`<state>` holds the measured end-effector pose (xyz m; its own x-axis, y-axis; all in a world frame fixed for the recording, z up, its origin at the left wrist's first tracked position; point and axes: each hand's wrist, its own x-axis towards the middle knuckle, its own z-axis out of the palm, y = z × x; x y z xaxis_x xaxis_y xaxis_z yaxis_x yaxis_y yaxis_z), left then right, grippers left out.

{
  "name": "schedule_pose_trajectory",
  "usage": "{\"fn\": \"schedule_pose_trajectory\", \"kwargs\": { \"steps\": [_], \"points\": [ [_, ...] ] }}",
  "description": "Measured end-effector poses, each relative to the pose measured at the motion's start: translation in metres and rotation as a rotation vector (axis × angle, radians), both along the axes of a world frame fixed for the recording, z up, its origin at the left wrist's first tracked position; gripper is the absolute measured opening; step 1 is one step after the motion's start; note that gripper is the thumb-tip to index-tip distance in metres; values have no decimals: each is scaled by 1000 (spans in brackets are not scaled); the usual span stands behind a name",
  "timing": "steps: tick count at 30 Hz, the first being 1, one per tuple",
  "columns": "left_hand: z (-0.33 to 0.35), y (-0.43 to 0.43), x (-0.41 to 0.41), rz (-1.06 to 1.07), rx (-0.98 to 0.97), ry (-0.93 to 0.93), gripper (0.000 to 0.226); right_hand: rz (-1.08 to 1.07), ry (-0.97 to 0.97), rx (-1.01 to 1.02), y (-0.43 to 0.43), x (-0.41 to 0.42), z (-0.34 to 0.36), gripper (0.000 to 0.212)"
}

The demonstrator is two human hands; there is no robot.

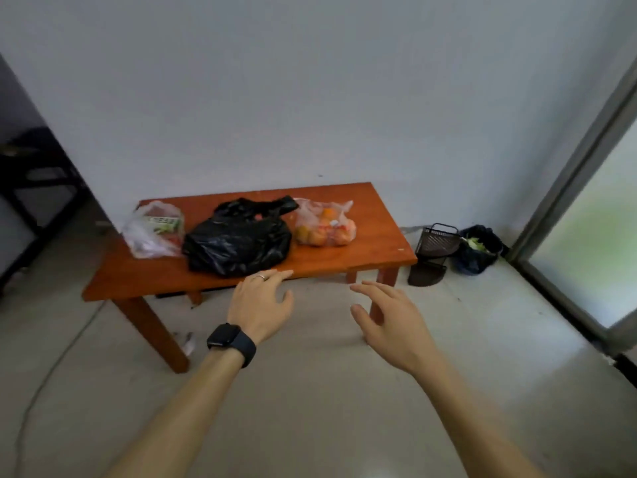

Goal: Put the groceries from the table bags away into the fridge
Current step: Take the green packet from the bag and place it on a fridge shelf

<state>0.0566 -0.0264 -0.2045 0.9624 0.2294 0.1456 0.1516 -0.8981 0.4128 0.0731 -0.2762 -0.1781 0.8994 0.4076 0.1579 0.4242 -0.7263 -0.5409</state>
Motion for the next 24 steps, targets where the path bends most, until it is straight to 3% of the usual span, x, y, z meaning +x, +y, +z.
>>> {"fn": "schedule_pose_trajectory", "kwargs": {
  "steps": [11, 24],
  "points": [
    [-17, 247, -4, 253, -33, 32, 42, 252, 37, -40, 250, 53, -16, 44],
    [-58, 453, 129, 402, -128, 139, 42, 349, 206, 31, 465, 206, -68, 42]
  ]
}}
